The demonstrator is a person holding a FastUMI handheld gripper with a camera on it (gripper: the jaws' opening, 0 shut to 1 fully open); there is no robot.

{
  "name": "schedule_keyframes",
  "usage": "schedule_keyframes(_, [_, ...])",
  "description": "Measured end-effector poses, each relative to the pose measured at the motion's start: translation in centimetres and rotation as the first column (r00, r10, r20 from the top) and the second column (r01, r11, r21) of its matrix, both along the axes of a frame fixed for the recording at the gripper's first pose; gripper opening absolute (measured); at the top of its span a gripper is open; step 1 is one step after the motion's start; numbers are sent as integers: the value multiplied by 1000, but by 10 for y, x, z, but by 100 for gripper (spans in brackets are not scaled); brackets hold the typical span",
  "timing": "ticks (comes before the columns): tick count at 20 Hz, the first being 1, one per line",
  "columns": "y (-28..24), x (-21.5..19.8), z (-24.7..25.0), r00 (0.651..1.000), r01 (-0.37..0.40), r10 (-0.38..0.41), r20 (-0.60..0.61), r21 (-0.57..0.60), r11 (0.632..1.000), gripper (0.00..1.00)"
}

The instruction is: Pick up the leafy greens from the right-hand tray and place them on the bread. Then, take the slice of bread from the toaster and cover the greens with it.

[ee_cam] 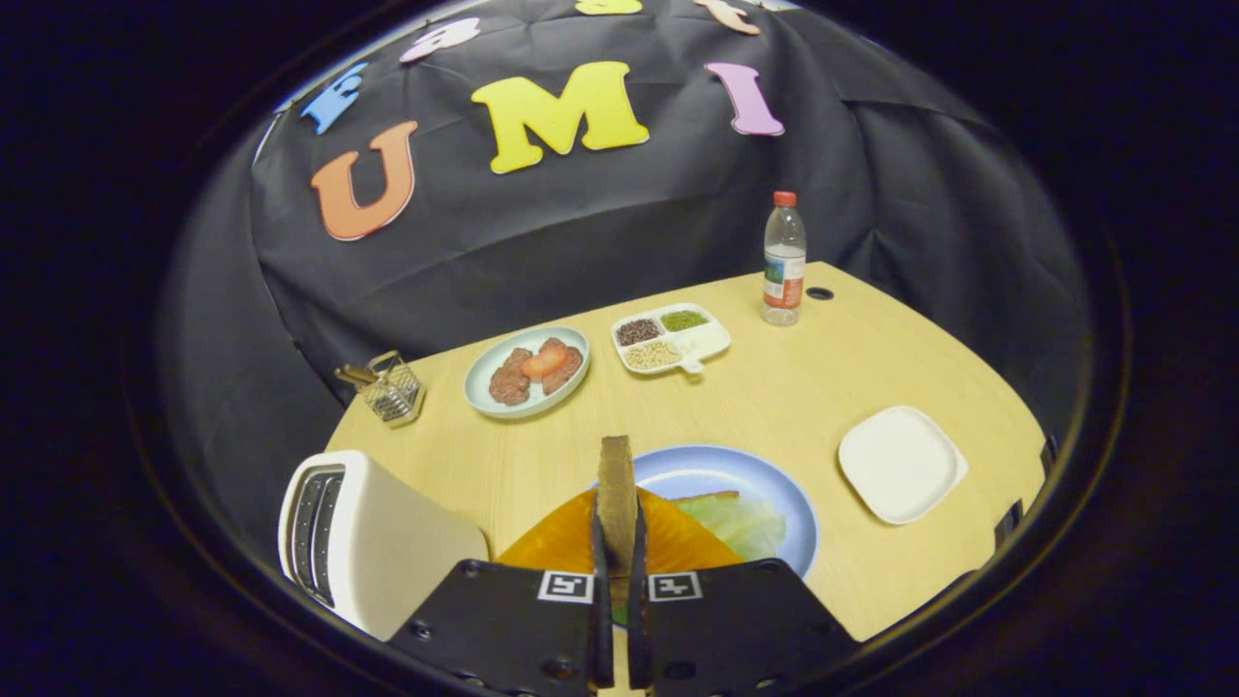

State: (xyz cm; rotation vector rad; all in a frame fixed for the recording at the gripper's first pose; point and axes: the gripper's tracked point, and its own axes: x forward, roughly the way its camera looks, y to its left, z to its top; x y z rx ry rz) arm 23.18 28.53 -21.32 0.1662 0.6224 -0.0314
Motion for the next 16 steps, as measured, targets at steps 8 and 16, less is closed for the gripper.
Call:
schedule_keyframes(8, [-44, 6, -34, 999, -40, 39, -12, -111, 993, 7])
schedule_keyframes(16, [-58, 8, -50, 999, -47, 46, -7, -108, 993, 32])
